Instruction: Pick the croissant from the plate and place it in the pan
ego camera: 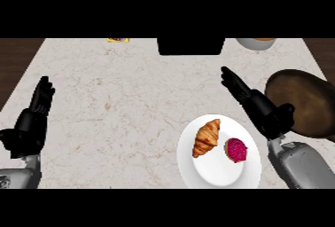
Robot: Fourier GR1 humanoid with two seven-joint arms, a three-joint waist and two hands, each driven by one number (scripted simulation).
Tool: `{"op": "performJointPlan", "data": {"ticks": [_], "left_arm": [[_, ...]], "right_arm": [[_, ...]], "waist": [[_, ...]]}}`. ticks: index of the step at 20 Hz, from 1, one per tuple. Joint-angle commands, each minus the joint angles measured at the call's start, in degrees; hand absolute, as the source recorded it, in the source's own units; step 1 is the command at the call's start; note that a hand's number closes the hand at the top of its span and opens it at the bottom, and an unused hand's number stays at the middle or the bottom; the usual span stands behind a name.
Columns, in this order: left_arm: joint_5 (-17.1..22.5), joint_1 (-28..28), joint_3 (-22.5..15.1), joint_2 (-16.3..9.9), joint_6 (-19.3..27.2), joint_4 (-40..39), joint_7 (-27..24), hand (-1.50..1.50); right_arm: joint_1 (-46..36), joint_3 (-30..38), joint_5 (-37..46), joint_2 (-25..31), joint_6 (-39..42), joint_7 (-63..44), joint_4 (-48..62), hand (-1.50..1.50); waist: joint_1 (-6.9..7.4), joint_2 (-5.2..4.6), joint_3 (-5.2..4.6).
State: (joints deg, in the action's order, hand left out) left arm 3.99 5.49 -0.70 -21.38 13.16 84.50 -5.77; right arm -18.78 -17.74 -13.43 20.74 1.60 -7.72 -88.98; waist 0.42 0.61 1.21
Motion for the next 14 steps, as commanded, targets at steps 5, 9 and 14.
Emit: {"op": "performJointPlan", "data": {"ticks": [5,9,14], "left_arm": [[0.15,-0.84,-9.4,9.34,-1.77,4.67,-1.16,0.0],[3.01,-3.06,-10.04,10.55,-3.47,4.91,0.1,0.0],[3.46,-3.84,-11.75,11.11,-5.67,5.85,0.25,0.0]], "right_arm": [[-0.52,-1.04,13.04,-5.58,-14.81,1.31,-0.88,1.5],[3.83,2.32,25.36,1.98,-26.95,-7.46,0.39,-1.5],[14.93,-6.33,37.17,6.19,-27.16,-17.35,-17.09,-1.5]], "waist": [[-1.2,-0.41,-1.29],[-4.71,0.53,-1.55],[-2.23,-0.06,-1.36]]}}
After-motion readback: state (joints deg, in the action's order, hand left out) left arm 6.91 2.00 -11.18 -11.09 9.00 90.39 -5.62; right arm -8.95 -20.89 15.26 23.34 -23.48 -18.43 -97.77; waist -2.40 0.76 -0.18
